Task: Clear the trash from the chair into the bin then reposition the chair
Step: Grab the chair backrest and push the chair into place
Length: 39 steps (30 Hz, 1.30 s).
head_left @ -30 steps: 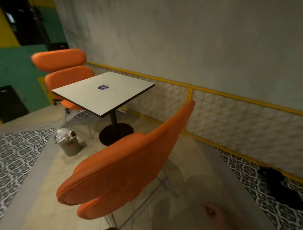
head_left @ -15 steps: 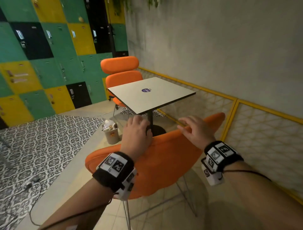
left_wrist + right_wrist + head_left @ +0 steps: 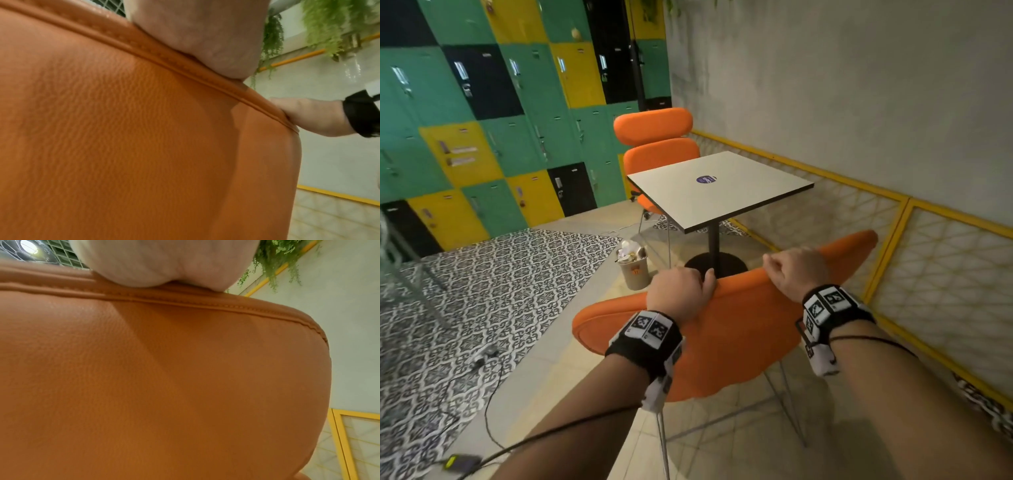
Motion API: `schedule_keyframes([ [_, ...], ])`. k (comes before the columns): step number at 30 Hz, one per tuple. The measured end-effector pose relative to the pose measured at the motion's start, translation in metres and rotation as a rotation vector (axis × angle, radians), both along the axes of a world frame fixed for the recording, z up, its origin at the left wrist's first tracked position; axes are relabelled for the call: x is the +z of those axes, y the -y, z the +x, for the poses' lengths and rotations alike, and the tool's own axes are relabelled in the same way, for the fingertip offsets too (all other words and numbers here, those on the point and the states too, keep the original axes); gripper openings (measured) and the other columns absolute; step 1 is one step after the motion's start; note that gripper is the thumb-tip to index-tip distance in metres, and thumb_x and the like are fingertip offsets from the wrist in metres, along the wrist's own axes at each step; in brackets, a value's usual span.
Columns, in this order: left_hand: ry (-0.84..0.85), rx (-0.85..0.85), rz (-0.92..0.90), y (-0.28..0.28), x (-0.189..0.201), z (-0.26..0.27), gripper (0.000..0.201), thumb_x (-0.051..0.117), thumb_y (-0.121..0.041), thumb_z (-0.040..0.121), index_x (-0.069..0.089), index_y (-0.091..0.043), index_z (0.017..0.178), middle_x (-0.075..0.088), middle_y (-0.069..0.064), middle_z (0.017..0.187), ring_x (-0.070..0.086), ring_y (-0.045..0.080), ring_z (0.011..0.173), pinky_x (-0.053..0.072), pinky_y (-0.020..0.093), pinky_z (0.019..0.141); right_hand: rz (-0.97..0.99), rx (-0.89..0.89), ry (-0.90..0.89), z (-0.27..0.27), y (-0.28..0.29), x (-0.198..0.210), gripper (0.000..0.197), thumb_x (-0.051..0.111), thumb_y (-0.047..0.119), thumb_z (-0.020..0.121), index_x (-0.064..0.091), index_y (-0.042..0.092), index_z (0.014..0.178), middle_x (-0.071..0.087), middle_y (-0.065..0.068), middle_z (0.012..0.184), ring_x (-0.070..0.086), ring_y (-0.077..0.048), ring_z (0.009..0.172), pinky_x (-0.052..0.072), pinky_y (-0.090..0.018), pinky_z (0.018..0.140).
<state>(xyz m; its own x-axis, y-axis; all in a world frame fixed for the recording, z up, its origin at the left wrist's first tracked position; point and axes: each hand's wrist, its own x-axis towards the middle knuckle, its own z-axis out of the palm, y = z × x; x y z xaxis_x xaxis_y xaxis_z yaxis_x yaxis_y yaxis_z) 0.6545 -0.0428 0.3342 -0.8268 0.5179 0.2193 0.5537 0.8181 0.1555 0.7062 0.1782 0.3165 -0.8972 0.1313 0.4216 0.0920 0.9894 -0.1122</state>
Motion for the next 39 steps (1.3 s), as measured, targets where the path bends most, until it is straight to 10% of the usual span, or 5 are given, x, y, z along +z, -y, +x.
schedule_keyframes([
  [7,-0.027,-0.013,-0.012,0.018,-0.008,0.019,0.064,0.023,-0.059,0.093,0.065,-0.016,0.069,0.062,0.002,0.061,0.059,0.017,0.056,0.056,0.033,0.058,0.021,-0.121,-0.152,0.025,0.020,-0.006,0.056,0.033,0.035,0.093,0.057,0.008,0.050,0.057,-0.014,0.048,0.044,-0.029,0.043,0.024,-0.024,0.064],
  [12,-0.110,-0.085,-0.032,0.038,-0.012,0.031,0.062,0.023,-0.059,0.093,0.055,-0.016,0.061,0.050,-0.001,0.055,0.052,0.019,0.052,0.042,0.028,0.049,0.017,-0.266,-0.178,0.054,0.039,-0.008,0.056,0.035,0.032,0.093,0.045,0.011,0.042,0.037,-0.007,0.040,0.034,-0.025,0.039,0.011,-0.026,0.046],
  [21,-0.340,-0.417,0.133,0.055,-0.016,0.013,0.043,0.039,-0.033,0.085,0.041,-0.021,0.044,0.049,-0.002,0.039,0.044,0.019,0.031,0.017,0.019,0.043,0.086,-0.400,-0.339,0.095,0.070,-0.022,0.055,0.034,0.034,0.093,0.035,0.017,0.040,0.036,-0.003,0.036,0.034,-0.025,0.035,0.031,-0.027,0.054],
  [27,-0.266,-0.457,0.123,0.035,-0.014,-0.026,0.041,0.033,-0.034,0.087,0.036,-0.023,0.048,0.048,-0.004,0.043,0.030,0.012,0.036,0.007,0.013,0.042,0.096,-0.294,-0.355,0.093,0.024,-0.030,0.051,0.030,0.037,0.097,0.065,0.013,0.068,0.061,-0.003,0.064,0.055,-0.025,0.063,0.040,-0.037,0.069],
  [39,-0.291,-0.315,0.202,-0.070,-0.023,-0.115,0.043,0.034,-0.031,0.083,0.050,-0.016,0.047,0.048,0.000,0.043,0.040,0.019,0.035,0.010,0.012,0.043,0.102,-0.368,-0.519,-0.004,-0.086,-0.041,0.044,0.036,0.029,0.093,0.061,0.016,0.059,0.056,0.003,0.058,0.049,-0.019,0.058,0.027,-0.027,0.071],
])
